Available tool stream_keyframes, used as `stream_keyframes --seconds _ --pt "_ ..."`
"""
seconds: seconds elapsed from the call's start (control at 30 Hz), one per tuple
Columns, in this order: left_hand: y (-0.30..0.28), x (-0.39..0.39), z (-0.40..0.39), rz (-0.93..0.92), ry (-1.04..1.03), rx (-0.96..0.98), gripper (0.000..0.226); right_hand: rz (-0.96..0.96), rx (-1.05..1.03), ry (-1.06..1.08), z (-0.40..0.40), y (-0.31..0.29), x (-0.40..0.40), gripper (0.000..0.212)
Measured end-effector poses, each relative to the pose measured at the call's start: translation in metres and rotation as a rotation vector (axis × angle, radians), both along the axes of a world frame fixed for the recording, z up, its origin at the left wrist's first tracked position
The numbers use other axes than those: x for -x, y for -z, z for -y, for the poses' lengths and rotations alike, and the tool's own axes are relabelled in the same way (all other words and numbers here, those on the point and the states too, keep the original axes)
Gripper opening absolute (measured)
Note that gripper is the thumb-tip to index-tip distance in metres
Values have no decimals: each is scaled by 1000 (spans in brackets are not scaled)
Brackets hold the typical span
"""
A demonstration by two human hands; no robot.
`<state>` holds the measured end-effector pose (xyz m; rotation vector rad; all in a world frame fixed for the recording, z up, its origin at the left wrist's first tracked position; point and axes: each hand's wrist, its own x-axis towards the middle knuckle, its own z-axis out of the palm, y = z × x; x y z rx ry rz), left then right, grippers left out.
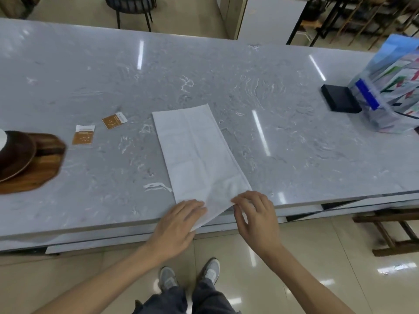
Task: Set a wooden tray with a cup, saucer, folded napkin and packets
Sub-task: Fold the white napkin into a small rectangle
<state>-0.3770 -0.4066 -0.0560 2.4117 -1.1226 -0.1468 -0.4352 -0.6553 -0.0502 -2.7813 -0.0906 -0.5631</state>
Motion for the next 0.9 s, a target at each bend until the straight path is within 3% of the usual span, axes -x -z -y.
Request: stream_keyframes --seconds 0.23,0.33,0.43,0.67,0.8,0.9 --pt "-22 -25 -30 -164 -177 354 30 -44 -50 -88 3 -29 -14 21" --pt "-38 -33 -42 -216 -177 389 26 -110 -58 -173 15 -38 -15 30" --pt "-57 -34 -54 -296 -147 382 25 -135 -98 -201 22 -48 -14 21" --pt "-91 -37 -71 -431 -292 562 13 -176 -635 -136 22 -100 -15 9" --pt "-101 -57 -70 -400 -353 657 24 -182 -797 -130 21 -117 -37 31" --pt "-102 -80 -59 -387 -359 702 24 -203 -889 -112 22 -119 -66 31"
